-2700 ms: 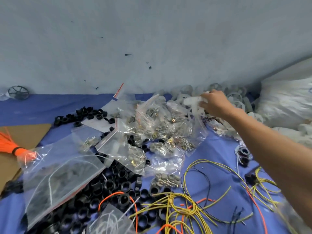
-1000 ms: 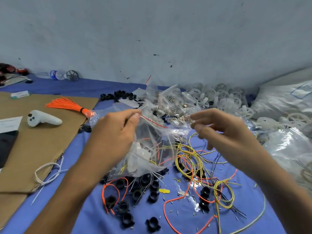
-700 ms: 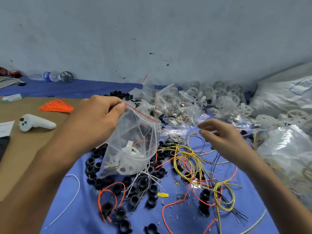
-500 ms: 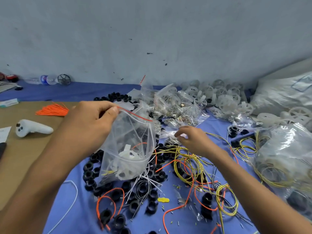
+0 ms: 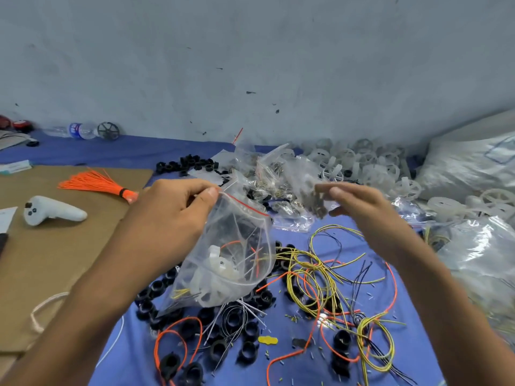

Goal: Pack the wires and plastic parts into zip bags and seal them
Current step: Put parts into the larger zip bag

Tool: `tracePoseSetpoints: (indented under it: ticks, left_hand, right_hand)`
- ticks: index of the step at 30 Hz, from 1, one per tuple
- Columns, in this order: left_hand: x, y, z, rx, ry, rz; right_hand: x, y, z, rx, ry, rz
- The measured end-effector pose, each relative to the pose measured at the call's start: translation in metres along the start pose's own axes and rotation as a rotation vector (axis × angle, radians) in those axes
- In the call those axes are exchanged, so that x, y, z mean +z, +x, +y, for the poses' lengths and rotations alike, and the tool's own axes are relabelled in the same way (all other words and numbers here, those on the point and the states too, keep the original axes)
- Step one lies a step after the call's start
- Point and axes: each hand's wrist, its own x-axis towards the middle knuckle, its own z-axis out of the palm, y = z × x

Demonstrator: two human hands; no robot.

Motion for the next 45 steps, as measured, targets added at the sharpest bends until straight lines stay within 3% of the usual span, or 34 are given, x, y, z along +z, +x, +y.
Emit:
tracePoseSetpoints:
  ticks: [4,6,8,10,13,16,17,20,22,24,26,28,30,33,39,42,45]
  left_hand:
    - [0.005,0.005,0.004,-0.026,-0.001,-0.032]
    - [0.008,0.005,0.006,-0.034,-0.016,-0.044]
    - [0.009,0.006,0.008,-0.030,-0.046,-0.061]
    - [0.007,0.005,0.008,-0.012,-0.079,-0.086]
    - [0.004,0.001,0.006,0.008,-0.042,-0.070]
    - [0.003,-0.005,0.010,0.028,0.011,-0.040]
    - [0.001,-0.007,0.012,0.040,0.014,-0.037]
    - [-0.007,-0.012,0.016,0.087,0.047,-0.061]
    - [-0.018,-0.015,0.010,0.101,0.051,-0.209]
    - [-0.029,-0.021,0.001,0.066,0.003,-0.430]
    - [-0.041,-0.030,-0.008,0.048,0.016,-0.535]
    - [-0.052,-0.033,-0.016,0.049,0.116,-0.478]
    - [-0.065,-0.030,-0.020,0.013,0.108,-0.315]
    - [-0.078,-0.027,-0.011,-0.118,-0.188,-0.194]
    - [-0.043,-0.038,0.002,-0.410,-0.533,-0.337]
    - [-0.022,-0.059,-0.001,-0.390,-0.607,-0.337]
    - [-0.006,-0.067,-0.003,-0.252,-0.518,-0.160]
  right_hand:
    - [-0.003,-0.031,-0.059,-0.179,0.590,-0.099]
    - [0.008,-0.041,-0.081,-0.224,0.739,-0.236]
    - [0.029,-0.049,-0.096,-0.239,0.730,-0.365]
    - [0.050,-0.051,-0.100,-0.202,0.396,-0.393]
    - [0.072,-0.050,-0.085,-0.256,-0.425,-0.286]
    - [0.085,-0.047,-0.076,-0.315,-0.600,0.037]
    - [0.087,-0.045,-0.074,-0.274,-0.630,0.061]
    - [0.087,-0.035,-0.069,-0.116,-0.669,-0.126]
    - [0.084,-0.029,-0.068,-0.115,-0.559,-0.086]
    - [0.082,-0.026,-0.072,-0.064,-0.307,-0.040]
    - [0.082,-0.026,-0.080,-0.029,-0.073,-0.029]
    - [0.081,-0.027,-0.089,-0.021,0.071,-0.022]
    - [0.077,-0.029,-0.098,-0.039,0.154,-0.015]
    - [0.067,-0.035,-0.114,-0.071,0.218,0.007]
    - [0.065,-0.048,-0.108,0.111,0.307,-0.010]
    - [0.069,-0.054,-0.096,0.206,0.399,0.069]
    - [0.063,-0.055,-0.089,0.241,0.439,0.132]
